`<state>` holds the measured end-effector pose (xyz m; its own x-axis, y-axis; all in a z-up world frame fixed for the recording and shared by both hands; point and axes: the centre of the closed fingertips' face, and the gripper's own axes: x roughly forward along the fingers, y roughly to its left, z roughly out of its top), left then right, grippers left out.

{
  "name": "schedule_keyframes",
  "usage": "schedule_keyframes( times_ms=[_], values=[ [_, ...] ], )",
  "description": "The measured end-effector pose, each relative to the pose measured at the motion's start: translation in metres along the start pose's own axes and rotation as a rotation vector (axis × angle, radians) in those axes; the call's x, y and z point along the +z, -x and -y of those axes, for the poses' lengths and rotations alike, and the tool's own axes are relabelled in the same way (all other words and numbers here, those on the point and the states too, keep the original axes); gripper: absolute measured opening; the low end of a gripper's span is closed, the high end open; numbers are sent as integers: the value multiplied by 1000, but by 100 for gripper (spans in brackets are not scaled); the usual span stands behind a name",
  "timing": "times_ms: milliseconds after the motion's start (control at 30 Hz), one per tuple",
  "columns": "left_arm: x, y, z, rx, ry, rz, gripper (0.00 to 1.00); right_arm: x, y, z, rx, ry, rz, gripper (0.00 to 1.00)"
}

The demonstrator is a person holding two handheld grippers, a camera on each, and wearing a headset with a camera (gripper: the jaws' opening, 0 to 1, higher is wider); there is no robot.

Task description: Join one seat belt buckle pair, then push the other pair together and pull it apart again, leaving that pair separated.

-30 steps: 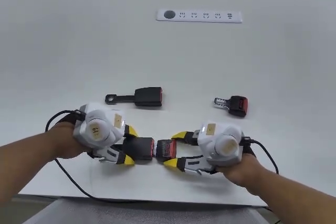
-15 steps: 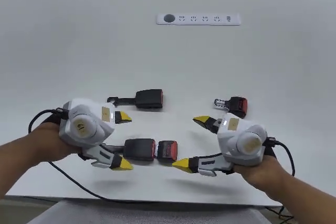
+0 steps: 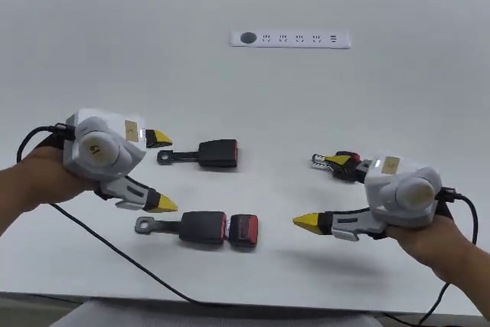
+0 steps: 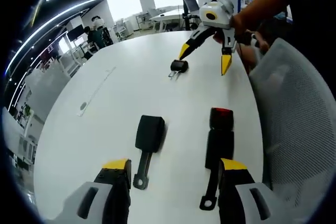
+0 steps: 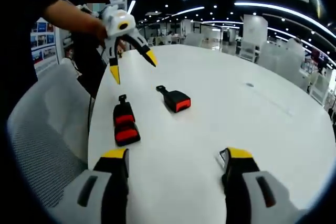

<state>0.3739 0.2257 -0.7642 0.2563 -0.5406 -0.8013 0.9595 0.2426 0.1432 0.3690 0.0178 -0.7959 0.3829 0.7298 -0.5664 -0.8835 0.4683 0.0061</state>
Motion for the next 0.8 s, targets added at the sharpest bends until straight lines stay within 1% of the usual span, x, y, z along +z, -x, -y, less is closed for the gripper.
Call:
schedule_keyframes(
  times_ms=[100,233,333,467,633,767,800],
  values=[
    [2,0,-7,16,2,-5,68,-3,6,11,-15,-11,-15,75],
    [3,-2,-8,15,-6,-5,67,-6,11,20,-31,-13,-22,74],
    [2,-5,-10,17,-3,-11,67,-11,14,28,-49,-8,-30,74],
    [3,-10,-19,41,8,-6,67,-18,17,36,-61,-26,-42,74],
    [3,-23,-27,34,14,-4,66,-30,16,45,-61,-37,-70,74],
    [1,-39,-38,28,20,-7,66,-39,11,58,-65,-42,-97,73],
    [-1,-45,-41,22,25,-15,66,-42,9,61,-65,-41,-103,72]
  ],
)
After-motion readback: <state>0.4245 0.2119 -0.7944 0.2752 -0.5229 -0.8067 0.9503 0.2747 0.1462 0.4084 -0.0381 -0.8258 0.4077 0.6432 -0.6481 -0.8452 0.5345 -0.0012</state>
